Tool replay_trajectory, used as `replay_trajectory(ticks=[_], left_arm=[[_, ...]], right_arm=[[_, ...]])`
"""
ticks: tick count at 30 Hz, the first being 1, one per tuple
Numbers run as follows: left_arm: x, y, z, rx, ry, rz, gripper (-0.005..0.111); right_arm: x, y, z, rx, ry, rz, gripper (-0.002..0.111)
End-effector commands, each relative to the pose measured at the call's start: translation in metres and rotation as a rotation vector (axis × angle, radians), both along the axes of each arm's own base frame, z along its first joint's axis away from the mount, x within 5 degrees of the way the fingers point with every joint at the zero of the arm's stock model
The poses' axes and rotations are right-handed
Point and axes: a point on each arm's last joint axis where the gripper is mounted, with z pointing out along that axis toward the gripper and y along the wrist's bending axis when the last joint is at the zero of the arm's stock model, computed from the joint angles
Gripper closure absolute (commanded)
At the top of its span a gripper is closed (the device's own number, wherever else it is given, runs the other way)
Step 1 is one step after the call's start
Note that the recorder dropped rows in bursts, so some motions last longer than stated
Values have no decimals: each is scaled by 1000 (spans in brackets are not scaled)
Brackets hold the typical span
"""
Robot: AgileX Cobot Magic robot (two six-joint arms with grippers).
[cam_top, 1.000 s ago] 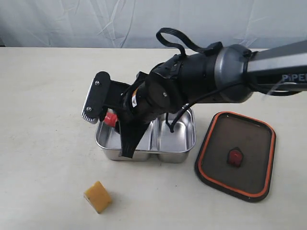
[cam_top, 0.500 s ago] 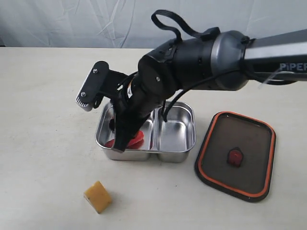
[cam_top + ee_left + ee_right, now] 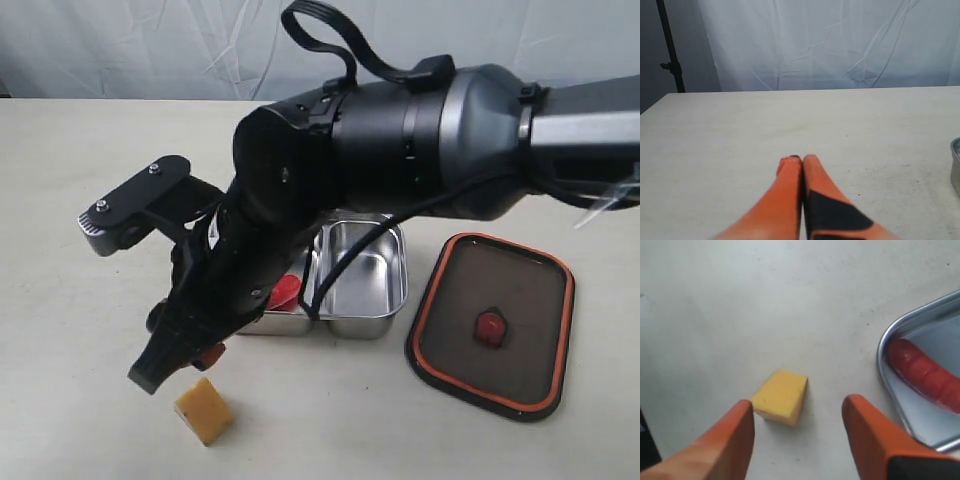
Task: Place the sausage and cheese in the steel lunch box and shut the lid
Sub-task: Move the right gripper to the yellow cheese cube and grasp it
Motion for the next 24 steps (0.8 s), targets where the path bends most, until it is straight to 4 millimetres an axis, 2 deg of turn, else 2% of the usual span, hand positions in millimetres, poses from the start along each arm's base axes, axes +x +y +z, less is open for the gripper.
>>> replay_trajectory(ticks=[1,10,17,24], left_arm=[[0,0,-1,-7,-2,4,106],[0,0,-1,-7,-2,4,106],[0,0,-1,-7,-4,4,106],[0,0,-1,-7,-4,4,106]], right_arm=[[-6,5,-5,-4,40,-48,54],[-20,18,-35,-61,114,-47,54],[-22,21,-41,-58,107,-44,54],[-20,26,-72,-117,123,-51,55]])
